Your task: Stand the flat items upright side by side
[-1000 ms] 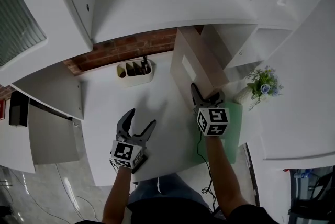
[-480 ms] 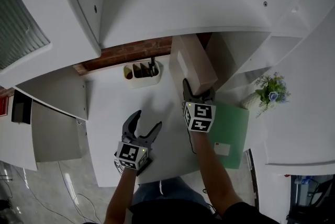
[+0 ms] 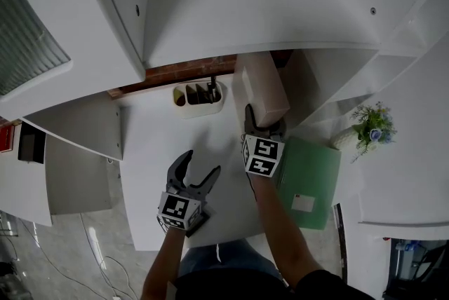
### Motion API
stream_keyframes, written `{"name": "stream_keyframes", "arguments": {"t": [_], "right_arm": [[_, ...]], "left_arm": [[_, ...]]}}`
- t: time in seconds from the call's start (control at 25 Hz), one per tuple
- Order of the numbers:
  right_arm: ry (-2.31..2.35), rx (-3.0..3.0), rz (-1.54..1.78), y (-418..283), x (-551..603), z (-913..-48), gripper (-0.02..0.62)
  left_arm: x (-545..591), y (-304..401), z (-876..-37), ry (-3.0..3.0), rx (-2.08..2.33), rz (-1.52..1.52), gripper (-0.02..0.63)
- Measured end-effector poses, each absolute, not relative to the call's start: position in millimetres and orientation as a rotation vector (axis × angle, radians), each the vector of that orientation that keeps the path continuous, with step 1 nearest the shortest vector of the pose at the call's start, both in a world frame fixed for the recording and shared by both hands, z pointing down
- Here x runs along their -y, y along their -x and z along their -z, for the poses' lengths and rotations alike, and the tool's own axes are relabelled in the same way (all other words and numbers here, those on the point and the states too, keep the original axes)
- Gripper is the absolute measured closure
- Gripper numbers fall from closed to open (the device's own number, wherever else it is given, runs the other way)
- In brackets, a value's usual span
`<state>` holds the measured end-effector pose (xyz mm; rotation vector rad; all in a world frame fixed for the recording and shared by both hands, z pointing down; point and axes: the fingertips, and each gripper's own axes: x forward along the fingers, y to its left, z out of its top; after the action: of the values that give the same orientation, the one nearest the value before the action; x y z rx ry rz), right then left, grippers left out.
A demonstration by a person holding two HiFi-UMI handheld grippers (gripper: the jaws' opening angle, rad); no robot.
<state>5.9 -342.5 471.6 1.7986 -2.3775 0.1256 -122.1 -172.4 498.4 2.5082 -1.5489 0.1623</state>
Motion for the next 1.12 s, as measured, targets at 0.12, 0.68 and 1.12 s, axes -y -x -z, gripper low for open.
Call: {"name": "stream_keyframes", "arguments": {"t": [0.12, 0.68, 1.12], "right_arm": [[-1.790, 2.378, -0.135, -5, 345, -472, 0.335], [-1.681, 2.467, -0.117, 1, 341, -468, 0.246], [-1.742, 2.472, -0.214, -33, 291, -462, 0.212]], "left_arm": [[173, 121, -499, -2.510, 1.539, -0.162, 0.272], [170, 116, -498, -2.518, 1.529, -0.153, 0.272], [170, 93, -487, -2.602, 1.440, -0.163, 0.272]]}}
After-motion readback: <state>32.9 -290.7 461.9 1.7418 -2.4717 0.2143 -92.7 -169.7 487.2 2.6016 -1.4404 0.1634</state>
